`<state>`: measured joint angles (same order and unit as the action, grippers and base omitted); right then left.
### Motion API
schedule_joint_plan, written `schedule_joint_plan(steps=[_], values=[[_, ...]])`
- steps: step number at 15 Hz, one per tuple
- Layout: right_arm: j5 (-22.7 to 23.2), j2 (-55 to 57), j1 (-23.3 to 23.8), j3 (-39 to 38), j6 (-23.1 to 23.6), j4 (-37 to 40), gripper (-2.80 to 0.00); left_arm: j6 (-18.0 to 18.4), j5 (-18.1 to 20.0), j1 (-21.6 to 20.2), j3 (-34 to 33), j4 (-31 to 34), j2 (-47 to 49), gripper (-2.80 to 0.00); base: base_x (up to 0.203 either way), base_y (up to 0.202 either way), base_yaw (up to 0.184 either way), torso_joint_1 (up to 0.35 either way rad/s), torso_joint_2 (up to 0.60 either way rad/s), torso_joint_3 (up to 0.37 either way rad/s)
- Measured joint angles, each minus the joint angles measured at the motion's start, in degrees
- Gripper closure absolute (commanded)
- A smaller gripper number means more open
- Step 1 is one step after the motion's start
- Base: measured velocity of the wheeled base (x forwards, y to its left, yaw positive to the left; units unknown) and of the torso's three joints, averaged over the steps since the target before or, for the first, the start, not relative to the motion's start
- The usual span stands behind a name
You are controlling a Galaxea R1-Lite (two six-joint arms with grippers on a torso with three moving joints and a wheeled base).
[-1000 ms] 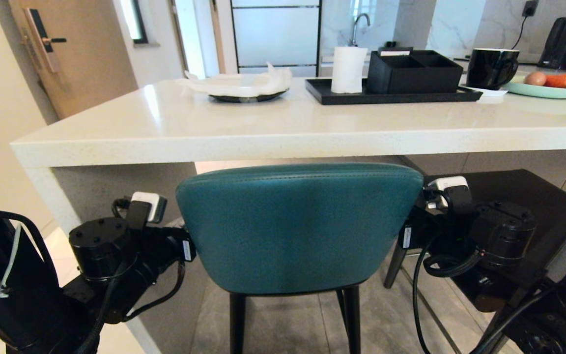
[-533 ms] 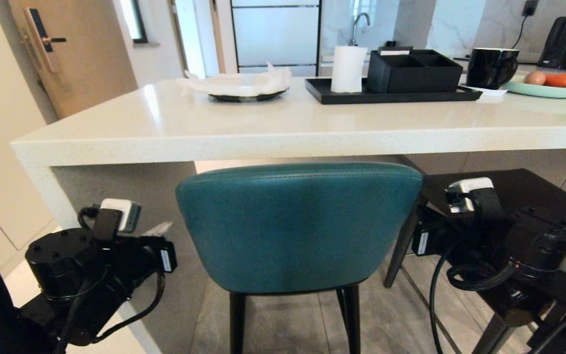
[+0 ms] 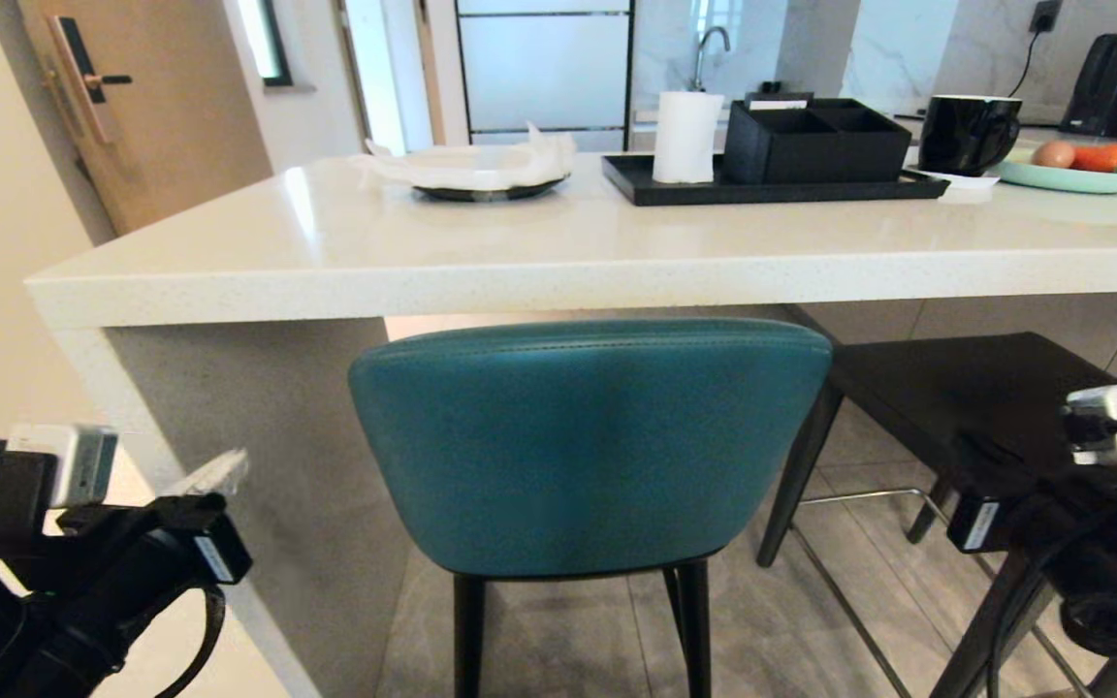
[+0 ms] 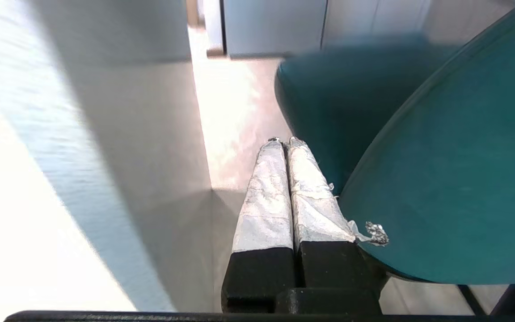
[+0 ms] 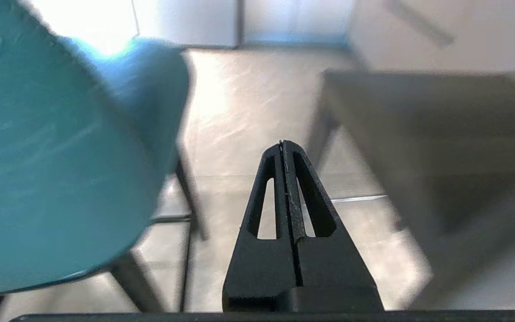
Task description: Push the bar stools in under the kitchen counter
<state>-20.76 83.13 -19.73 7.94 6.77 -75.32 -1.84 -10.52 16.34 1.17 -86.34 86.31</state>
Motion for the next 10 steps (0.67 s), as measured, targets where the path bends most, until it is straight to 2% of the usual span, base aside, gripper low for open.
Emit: schedule_joint_plan(steps=[2, 4, 6, 10], values=[[-0.3, -7.2, 2.3, -0.7, 2.5, 3.7, 0.00, 0.2, -0.1, -0.1, -0.5, 4.7, -6.7, 0.00, 0.000, 0.000, 0.000, 0.000, 0.00, 0.000], [-0.4, -16.5, 4.5, 0.2, 4.2, 10.6, 0.00, 0.2, -0.2, -0.1, 0.7, 13.4, -15.5, 0.00, 0.000, 0.000, 0.000, 0.000, 0.00, 0.000], [-0.4, -26.0, 7.1, 2.8, 5.0, 20.1, 0.00, 0.3, -0.1, -0.1, 3.7, 25.0, -25.5, 0.00, 0.000, 0.000, 0.000, 0.000, 0.00, 0.000], [-0.2, -44.4, 11.2, 9.0, 5.6, 42.0, 0.00, 0.3, 0.2, -3.3, 10.6, 50.6, -45.9, 0.00, 0.000, 0.000, 0.000, 0.000, 0.00, 0.000]])
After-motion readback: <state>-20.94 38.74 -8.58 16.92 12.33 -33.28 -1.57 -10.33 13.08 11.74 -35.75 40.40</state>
